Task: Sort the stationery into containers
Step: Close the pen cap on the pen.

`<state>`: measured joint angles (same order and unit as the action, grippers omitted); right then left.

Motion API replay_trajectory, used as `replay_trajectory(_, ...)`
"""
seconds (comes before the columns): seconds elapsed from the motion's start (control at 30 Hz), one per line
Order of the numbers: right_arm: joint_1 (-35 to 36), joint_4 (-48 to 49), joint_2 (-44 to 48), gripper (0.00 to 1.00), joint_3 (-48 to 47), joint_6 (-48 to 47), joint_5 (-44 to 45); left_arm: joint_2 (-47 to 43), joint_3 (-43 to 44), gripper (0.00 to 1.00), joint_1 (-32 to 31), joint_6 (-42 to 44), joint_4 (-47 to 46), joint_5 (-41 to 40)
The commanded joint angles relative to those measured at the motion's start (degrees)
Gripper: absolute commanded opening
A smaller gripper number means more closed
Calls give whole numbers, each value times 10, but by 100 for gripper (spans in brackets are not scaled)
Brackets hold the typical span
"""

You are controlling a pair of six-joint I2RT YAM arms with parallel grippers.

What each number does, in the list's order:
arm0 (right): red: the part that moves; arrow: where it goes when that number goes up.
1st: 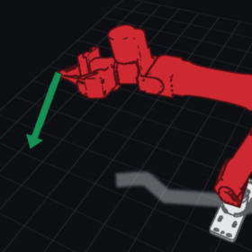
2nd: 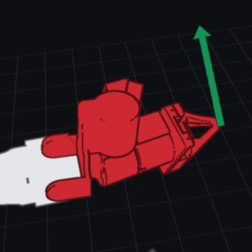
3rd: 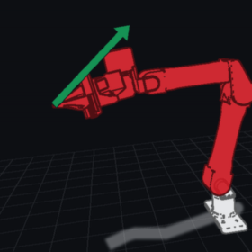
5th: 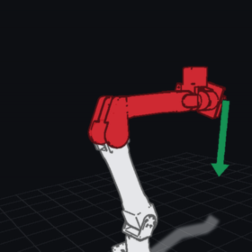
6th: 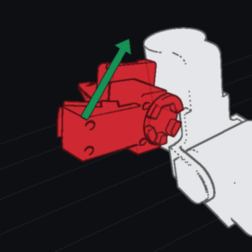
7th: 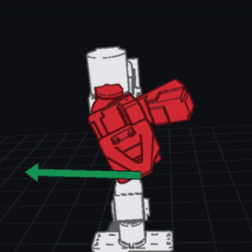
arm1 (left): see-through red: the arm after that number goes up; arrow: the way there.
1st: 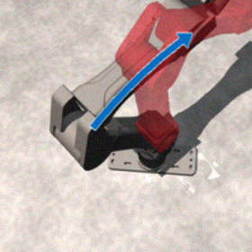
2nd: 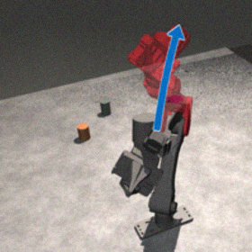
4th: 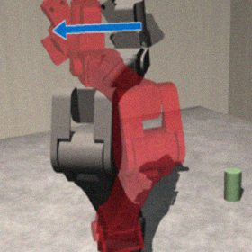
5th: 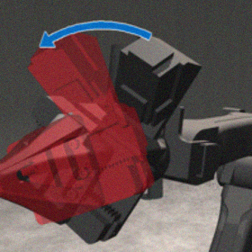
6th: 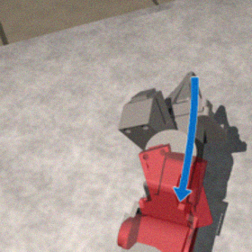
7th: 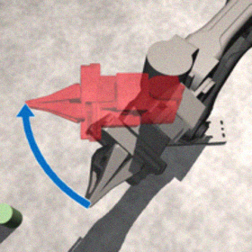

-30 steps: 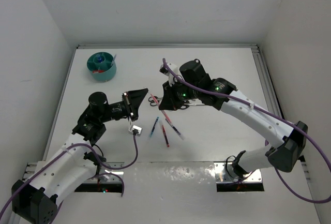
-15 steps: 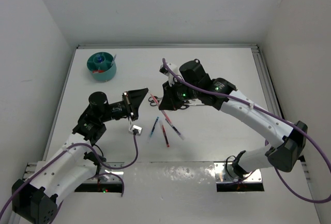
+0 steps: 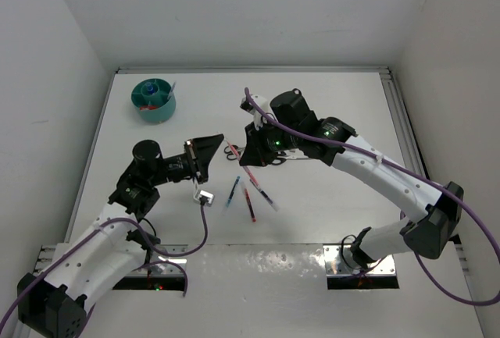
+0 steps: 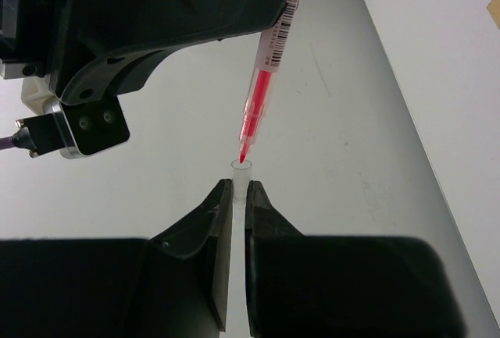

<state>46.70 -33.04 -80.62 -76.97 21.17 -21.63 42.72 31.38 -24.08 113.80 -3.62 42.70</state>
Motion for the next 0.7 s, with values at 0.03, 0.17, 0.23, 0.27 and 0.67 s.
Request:
replay_trajectory(0.03,3,23,-5,0,-23,-3,-2,-16,-11,0,-9,121,-3,27)
replay_trajectory(0.17,3,24,-6,0,-23,-2,-2,-19,-15,0,-11,132,1,30)
replay_trajectory(0.23,3,23,-5,0,-23,-2,-3,-20,-15,0,-11,136,9,31)
replay_trajectory(0.27,2,24,-4,0,-23,-2,-2,-22,-18,0,-11,137,15,34)
replay_trajectory(0.67,2,8,-43,0,-69,-4,-70,4,-9,0,-6,261,88,88)
